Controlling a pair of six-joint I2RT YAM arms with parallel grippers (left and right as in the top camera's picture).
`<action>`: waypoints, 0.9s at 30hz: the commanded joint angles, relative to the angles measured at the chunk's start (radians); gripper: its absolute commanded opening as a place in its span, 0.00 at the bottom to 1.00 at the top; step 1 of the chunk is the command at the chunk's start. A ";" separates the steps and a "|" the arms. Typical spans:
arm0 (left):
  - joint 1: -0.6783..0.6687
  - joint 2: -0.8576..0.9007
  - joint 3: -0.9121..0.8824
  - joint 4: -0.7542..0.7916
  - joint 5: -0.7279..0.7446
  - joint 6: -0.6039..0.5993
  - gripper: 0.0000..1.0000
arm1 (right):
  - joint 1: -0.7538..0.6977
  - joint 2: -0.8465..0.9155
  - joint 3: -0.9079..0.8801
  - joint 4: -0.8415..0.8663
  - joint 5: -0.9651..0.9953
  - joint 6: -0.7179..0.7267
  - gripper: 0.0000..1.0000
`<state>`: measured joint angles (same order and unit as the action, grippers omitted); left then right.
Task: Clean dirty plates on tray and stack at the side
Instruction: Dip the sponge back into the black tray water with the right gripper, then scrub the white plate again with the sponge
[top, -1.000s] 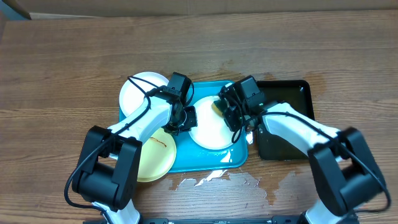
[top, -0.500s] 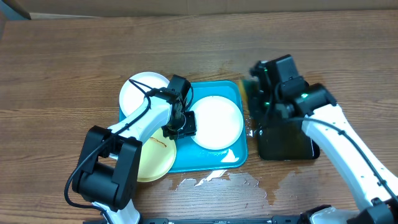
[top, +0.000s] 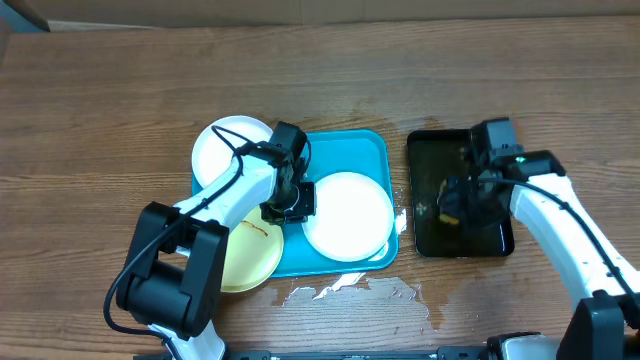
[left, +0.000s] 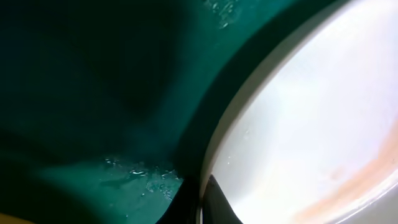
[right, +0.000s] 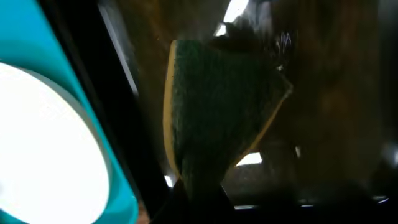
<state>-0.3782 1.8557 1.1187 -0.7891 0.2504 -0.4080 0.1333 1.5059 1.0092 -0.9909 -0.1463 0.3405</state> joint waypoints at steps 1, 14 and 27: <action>-0.002 0.016 -0.009 0.008 -0.006 0.126 0.04 | 0.002 -0.010 -0.049 0.028 0.023 0.039 0.04; -0.002 0.016 -0.009 -0.004 0.010 0.138 0.42 | 0.010 -0.014 0.102 -0.008 -0.099 -0.006 0.04; -0.002 0.016 -0.009 0.000 0.013 0.096 0.04 | 0.248 0.022 0.174 -0.062 -0.248 -0.135 0.04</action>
<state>-0.3782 1.8557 1.1175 -0.7891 0.2584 -0.3000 0.3244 1.5063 1.1763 -1.0515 -0.3660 0.2310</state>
